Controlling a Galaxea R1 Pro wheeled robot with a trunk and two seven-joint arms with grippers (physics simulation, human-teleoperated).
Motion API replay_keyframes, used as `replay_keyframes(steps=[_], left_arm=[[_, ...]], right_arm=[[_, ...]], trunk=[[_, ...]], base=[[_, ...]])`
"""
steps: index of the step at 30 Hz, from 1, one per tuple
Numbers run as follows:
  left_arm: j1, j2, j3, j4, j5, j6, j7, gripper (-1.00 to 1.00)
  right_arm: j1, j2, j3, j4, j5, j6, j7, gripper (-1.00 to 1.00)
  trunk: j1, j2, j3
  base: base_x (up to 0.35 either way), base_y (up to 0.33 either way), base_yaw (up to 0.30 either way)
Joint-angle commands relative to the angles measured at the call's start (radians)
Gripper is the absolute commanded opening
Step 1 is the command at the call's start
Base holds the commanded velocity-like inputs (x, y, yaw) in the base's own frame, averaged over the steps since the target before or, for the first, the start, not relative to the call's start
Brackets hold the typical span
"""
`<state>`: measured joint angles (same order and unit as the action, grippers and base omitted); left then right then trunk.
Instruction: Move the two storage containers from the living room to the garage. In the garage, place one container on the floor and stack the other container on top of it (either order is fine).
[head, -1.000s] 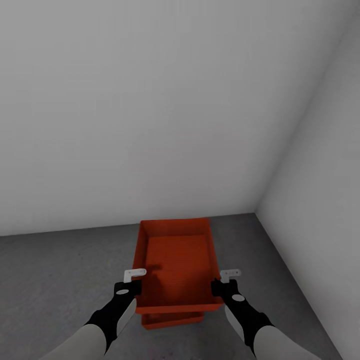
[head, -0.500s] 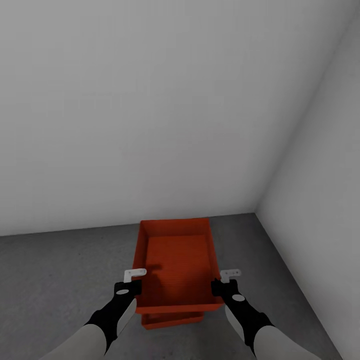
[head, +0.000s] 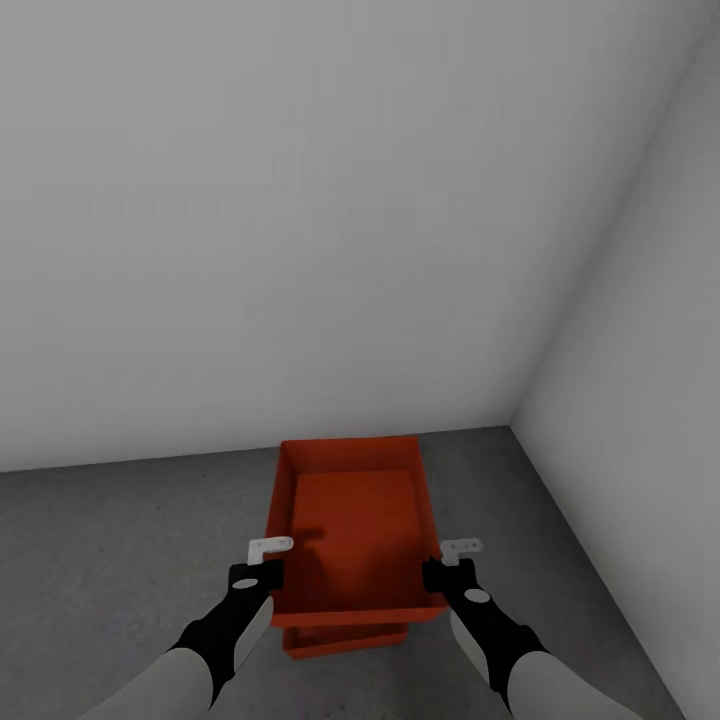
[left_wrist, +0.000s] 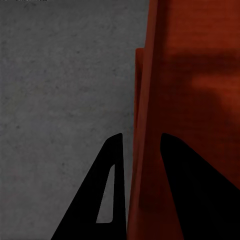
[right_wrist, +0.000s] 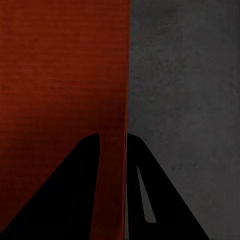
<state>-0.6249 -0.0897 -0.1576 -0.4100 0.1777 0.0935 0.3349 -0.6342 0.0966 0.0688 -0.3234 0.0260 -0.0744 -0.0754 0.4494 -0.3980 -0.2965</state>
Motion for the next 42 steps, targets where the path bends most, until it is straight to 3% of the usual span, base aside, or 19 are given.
replay_keyframes(steps=[1, 6, 42], left_arm=[[-0.001, 0.019, 0.045, -0.007, 0.002, -0.002, 0.009, -1.00], [-0.001, 0.019, 0.046, -0.006, 0.013, -0.003, 0.009, -1.00], [-0.001, 0.019, 0.047, -0.005, 0.020, -0.003, 0.009, -1.00]], right_arm=[[-0.001, -0.001, -0.007, 0.003, -0.048, -0.001, -0.006, -1.00], [-0.001, -0.001, -0.007, 0.003, -0.048, -0.001, -0.006, -1.00], [-0.001, -0.001, -0.007, 0.003, -0.049, -0.001, -0.006, -1.00]], trunk=[[0.001, -0.002, -0.002], [0.001, -0.002, -0.002], [0.139, -0.254, -0.114]], base=[[0.000, 0.000, 0.000], [0.000, 0.000, 0.000], [0.000, 0.000, 0.000]])
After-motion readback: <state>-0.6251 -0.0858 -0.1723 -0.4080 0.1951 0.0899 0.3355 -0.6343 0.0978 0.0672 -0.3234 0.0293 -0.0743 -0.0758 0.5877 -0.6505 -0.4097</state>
